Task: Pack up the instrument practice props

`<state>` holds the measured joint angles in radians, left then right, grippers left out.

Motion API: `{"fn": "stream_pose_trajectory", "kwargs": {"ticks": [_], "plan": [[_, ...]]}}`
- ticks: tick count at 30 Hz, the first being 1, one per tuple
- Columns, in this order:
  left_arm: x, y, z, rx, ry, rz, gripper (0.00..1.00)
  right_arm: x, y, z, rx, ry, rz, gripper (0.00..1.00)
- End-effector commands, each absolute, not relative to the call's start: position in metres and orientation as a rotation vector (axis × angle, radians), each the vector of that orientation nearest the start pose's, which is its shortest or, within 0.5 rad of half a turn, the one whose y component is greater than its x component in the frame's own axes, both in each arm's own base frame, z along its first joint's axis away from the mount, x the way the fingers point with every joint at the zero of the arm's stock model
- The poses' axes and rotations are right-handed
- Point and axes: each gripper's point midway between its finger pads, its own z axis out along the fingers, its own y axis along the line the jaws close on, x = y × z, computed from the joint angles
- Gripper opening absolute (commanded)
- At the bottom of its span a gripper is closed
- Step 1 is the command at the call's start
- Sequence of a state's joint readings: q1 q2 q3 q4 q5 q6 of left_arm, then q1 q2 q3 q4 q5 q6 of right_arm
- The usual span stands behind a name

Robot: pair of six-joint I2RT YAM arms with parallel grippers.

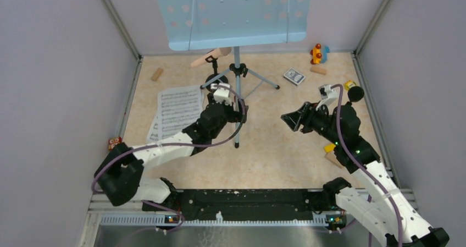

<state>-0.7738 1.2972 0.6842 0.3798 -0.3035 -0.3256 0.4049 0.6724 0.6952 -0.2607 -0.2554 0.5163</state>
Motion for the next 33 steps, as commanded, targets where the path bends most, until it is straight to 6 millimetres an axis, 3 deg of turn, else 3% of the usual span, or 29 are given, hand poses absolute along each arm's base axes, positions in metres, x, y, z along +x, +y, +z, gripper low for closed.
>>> {"fn": "stream_pose_trajectory", "kwargs": {"ticks": [1, 4, 7, 15, 23, 26, 30, 33], "plan": [[0.370, -0.267, 0.243, 0.077, 1.583, -0.403, 0.99, 0.228, 0.164, 0.261, -0.105, 1.856, 0.849, 0.56], [0.392, -0.271, 0.246, 0.033, 1.555, -0.335, 0.99, 0.226, 0.162, 0.262, -0.110, 1.856, 0.838, 0.56], [0.408, -0.283, 0.237, 0.079, 1.564, -0.280, 0.97, 0.224, 0.161, 0.263, -0.113, 1.858, 0.834, 0.56], [0.429, -0.293, 0.211, 0.112, 1.632, -0.327, 0.80, 0.220, 0.159, 0.265, -0.123, 1.855, 0.829, 0.56], [0.412, -0.318, 0.190, 0.315, 1.674, -0.443, 0.57, 0.218, 0.158, 0.260, -0.131, 1.865, 0.819, 0.56], [0.404, -0.323, 0.185, 0.374, 1.682, -0.471, 0.45, 0.217, 0.158, 0.259, -0.133, 1.869, 0.821, 0.56], [0.391, -0.328, 0.180, 0.436, 1.694, -0.526, 0.18, 0.216, 0.155, 0.256, -0.131, 1.879, 0.803, 0.56], [0.377, -0.332, 0.179, 0.489, 1.701, -0.584, 0.13, 0.216, 0.153, 0.254, -0.129, 1.882, 0.787, 0.56]]}}
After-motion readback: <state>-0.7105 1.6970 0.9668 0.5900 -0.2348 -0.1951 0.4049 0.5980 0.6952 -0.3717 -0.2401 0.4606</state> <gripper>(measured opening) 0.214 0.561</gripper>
